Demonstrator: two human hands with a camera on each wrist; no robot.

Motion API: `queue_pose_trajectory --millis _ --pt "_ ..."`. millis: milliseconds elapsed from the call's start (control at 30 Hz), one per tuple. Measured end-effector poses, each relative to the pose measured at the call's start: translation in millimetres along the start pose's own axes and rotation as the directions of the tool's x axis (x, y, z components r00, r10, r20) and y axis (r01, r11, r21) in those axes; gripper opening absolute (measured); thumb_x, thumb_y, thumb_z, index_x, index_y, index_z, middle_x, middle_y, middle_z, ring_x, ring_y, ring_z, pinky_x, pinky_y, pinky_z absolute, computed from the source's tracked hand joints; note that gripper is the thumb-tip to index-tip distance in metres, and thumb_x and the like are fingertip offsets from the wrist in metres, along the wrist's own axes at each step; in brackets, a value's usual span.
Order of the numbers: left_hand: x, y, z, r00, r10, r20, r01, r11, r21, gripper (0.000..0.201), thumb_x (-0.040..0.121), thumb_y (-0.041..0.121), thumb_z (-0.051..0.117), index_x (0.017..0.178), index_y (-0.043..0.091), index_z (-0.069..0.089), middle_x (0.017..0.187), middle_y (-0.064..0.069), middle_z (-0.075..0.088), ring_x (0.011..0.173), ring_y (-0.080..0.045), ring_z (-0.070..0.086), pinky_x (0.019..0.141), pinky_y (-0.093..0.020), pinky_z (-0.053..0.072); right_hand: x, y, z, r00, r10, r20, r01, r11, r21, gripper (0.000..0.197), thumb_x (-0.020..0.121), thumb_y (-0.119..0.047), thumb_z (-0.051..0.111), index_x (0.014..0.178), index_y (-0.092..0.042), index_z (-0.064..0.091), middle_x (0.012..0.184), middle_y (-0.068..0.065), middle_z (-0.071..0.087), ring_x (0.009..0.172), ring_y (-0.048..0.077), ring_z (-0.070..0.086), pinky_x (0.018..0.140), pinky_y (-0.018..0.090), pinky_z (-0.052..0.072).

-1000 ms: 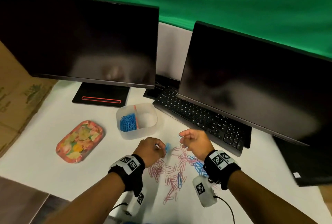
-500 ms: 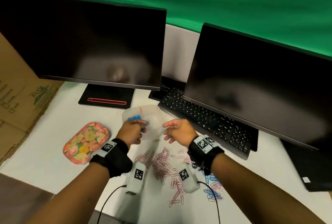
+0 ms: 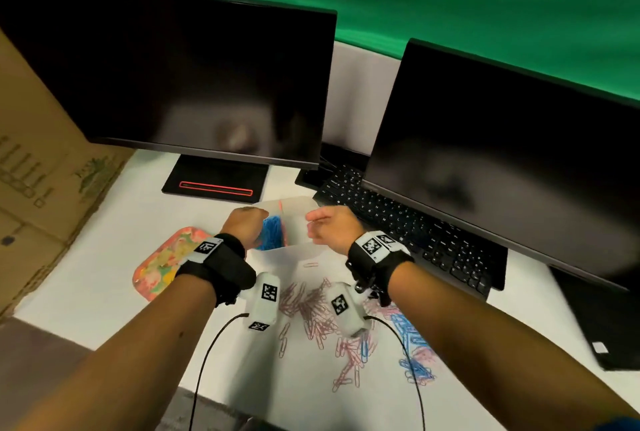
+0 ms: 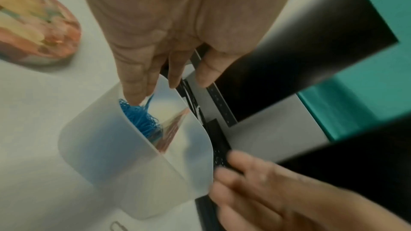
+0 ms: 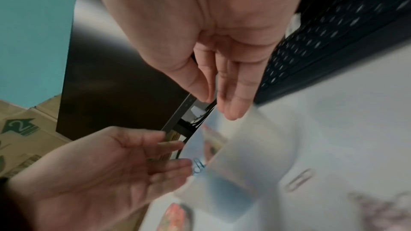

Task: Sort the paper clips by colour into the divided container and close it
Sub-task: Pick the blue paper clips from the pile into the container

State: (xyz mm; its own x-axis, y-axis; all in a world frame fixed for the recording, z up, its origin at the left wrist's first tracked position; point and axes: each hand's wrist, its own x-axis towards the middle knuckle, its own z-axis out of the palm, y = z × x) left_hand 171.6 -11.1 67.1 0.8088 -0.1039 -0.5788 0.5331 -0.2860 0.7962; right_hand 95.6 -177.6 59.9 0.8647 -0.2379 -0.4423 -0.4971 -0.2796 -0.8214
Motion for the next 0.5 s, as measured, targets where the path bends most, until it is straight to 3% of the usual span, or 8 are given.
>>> queue_pose_trajectory --millis 67,133,200,233,333,400,467,500 --pt "-7.0 -0.5 9.8 0.988 0.153 -0.023 -0.145 0.967 0.210 0.016 0.092 0.014 0.054 0.106 0.012 0.062 0.106 -0.008 0.052 0.087 -0.025 0.052 0.081 -0.031 0.043 -18.8 28.0 -26.8 0.997 -0.032 -0.075 0.024 0.995 -0.101 0.021 0.080 -0.013 0.058 0.084 -0.030 0.070 0.093 0.002 0.073 0.091 0.026 0.069 0.088 0.042 0.055" --pt "-23.4 -6.1 25.5 0.935 0.355 0.019 -0.330 0.844 0.424 0.031 0.092 0.015 0.053 0.123 0.014 0.057 0.119 -0.003 0.050 0.101 -0.024 0.053 0.087 -0.027 0.041 -43.4 63.6 -51.3 0.985 -0.044 -0.167 0.005 0.974 -0.227 0.021 0.084 -0.018 0.057 0.095 -0.029 0.070 0.100 0.001 0.073 0.093 0.020 0.068 0.092 0.037 0.053" --pt "-44.4 -20.0 49.2 0.826 0.512 0.237 -0.545 0.619 0.565 0.033 0.092 0.017 0.052 0.125 0.018 0.057 0.131 -0.001 0.050 0.119 -0.022 0.050 0.100 -0.027 0.037 -73.3 104.5 -72.9 0.974 -0.010 -0.225 -0.083 0.913 -0.399 0.027 0.090 -0.018 0.055 0.115 -0.022 0.065 0.115 0.001 0.069 0.102 0.020 0.065 0.098 0.029 0.047" --pt "-54.0 -31.0 64.1 0.756 0.528 0.388 -0.644 0.494 0.584 0.035 0.093 0.019 0.050 0.127 0.019 0.055 0.133 0.000 0.049 0.122 -0.021 0.048 0.102 -0.027 0.037 -90.5 125.7 -81.1 0.965 0.024 -0.260 -0.143 0.881 -0.451 0.031 0.092 -0.019 0.053 0.122 -0.020 0.060 0.122 0.002 0.065 0.108 0.021 0.062 0.099 0.026 0.043" --pt "-74.5 -68.8 109.0 0.534 0.373 0.759 -0.843 0.165 0.511 0.045 0.093 0.021 0.044 0.137 0.020 0.045 0.139 -0.001 0.044 0.124 -0.021 0.045 0.104 -0.034 0.040 -130.9 178.1 -85.8 0.931 0.093 -0.352 -0.264 0.838 -0.478 0.044 0.096 -0.025 0.046 0.139 -0.016 0.043 0.149 0.008 0.040 0.137 0.022 0.036 0.113 0.028 0.025" --pt "-84.8 -92.2 137.9 0.408 0.223 0.885 -0.906 -0.024 0.423 0.054 0.088 0.014 0.046 0.141 0.016 0.039 0.145 -0.007 0.039 0.130 -0.027 0.039 0.106 -0.041 0.039 -151.6 197.0 -74.1 0.935 0.091 -0.342 -0.274 0.795 -0.540 0.057 0.097 -0.038 0.033 0.148 -0.014 0.027 0.158 0.008 0.019 0.146 0.022 0.016 0.118 0.029 0.013" --pt "-90.8 -111.3 157.6 0.352 0.113 0.929 -0.920 -0.140 0.366 0.065 0.084 0.010 0.050 0.146 0.013 0.031 0.153 -0.010 0.028 0.139 -0.031 0.028 0.110 -0.047 0.033 -162.9 209.8 -56.9 0.967 0.047 -0.251 -0.197 0.764 -0.614 0.072 0.092 -0.056 0.013 0.152 -0.016 0.010 0.160 0.004 0.001 0.148 0.019 0.001 0.119 0.030 0.003" --pt "-93.2 -117.3 164.8 0.353 0.072 0.933 -0.916 -0.173 0.361 0.070 0.084 0.012 0.050 0.149 0.015 0.023 0.157 -0.010 0.019 0.144 -0.031 0.018 0.114 -0.049 0.026 -167.4 215.8 -50.1 0.979 0.041 -0.201 -0.166 0.733 -0.659 0.079 0.088 -0.065 0.002 0.152 -0.018 0.003 0.159 0.001 -0.006 0.148 0.018 -0.004 0.119 0.031 -0.002"
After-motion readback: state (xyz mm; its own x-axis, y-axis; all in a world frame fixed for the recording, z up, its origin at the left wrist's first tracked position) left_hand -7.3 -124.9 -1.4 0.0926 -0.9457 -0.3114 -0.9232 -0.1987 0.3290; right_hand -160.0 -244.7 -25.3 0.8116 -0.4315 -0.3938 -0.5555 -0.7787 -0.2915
